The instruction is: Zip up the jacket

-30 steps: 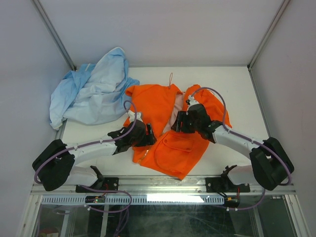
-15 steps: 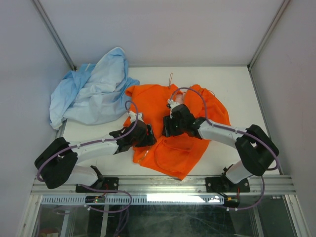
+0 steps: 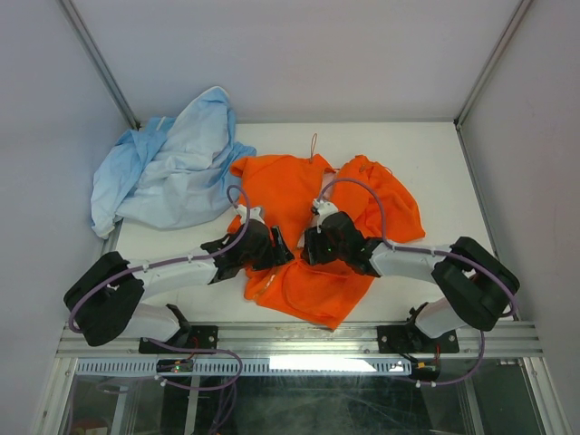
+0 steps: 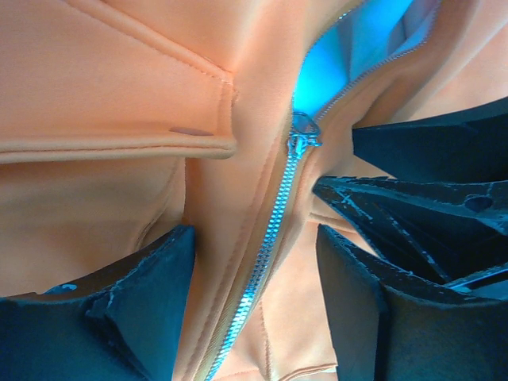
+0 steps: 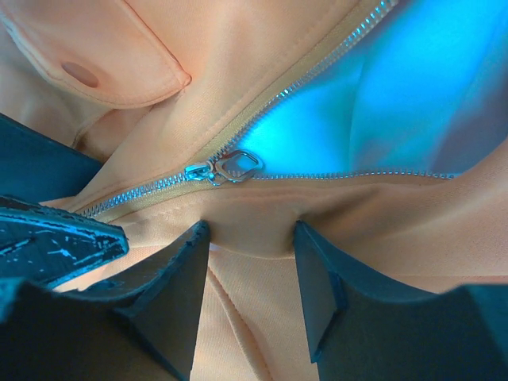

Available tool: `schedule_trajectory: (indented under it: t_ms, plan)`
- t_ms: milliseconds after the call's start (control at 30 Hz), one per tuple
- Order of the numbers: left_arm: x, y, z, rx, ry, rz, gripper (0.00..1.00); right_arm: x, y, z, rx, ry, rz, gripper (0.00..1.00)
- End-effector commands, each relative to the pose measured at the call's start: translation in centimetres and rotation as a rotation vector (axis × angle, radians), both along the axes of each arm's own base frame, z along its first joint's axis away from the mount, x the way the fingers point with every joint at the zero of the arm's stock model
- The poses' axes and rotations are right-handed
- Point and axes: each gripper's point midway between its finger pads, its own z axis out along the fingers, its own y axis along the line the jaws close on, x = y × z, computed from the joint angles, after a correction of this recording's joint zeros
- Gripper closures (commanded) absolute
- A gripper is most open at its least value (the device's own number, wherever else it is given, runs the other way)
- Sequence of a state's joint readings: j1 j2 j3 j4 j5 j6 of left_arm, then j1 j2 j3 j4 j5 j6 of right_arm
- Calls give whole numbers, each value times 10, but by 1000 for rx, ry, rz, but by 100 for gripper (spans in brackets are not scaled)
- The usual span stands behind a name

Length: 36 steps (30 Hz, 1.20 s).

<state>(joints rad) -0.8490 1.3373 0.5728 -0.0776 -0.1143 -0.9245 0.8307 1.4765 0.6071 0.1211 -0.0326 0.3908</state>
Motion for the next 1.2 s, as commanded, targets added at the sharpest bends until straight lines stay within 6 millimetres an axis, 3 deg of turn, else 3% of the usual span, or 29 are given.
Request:
schedule_trajectory:
  t_ms: [0,200,267,400,467,600,667,800,967,1167]
  plan:
    - [11,-23,17,-137,-14,9,40,-28,-8,-28,-39,76,38,52]
    - [19,-31,14,-198,6,23,55,-31,-4,-16,10,44,72,52]
    - [20,-29,5,-186,19,35,66,-31,0,-9,38,31,89,52]
    - [24,-22,4,-179,-29,24,87,-32,7,13,89,4,135,52]
    - [29,-20,23,-179,-127,-12,99,-30,11,31,137,-12,168,52]
    - [35,-8,50,-141,-340,-83,100,-22,18,75,272,-33,228,52]
    - [35,-3,73,-151,-468,-117,100,-13,22,100,331,-52,241,52]
    - [33,5,106,-153,-667,-172,100,3,29,131,428,-73,252,51]
    - [29,7,127,-122,-792,-241,100,22,38,145,481,-71,259,46]
    - [23,7,126,-105,-808,-295,100,33,47,149,562,-37,265,41]
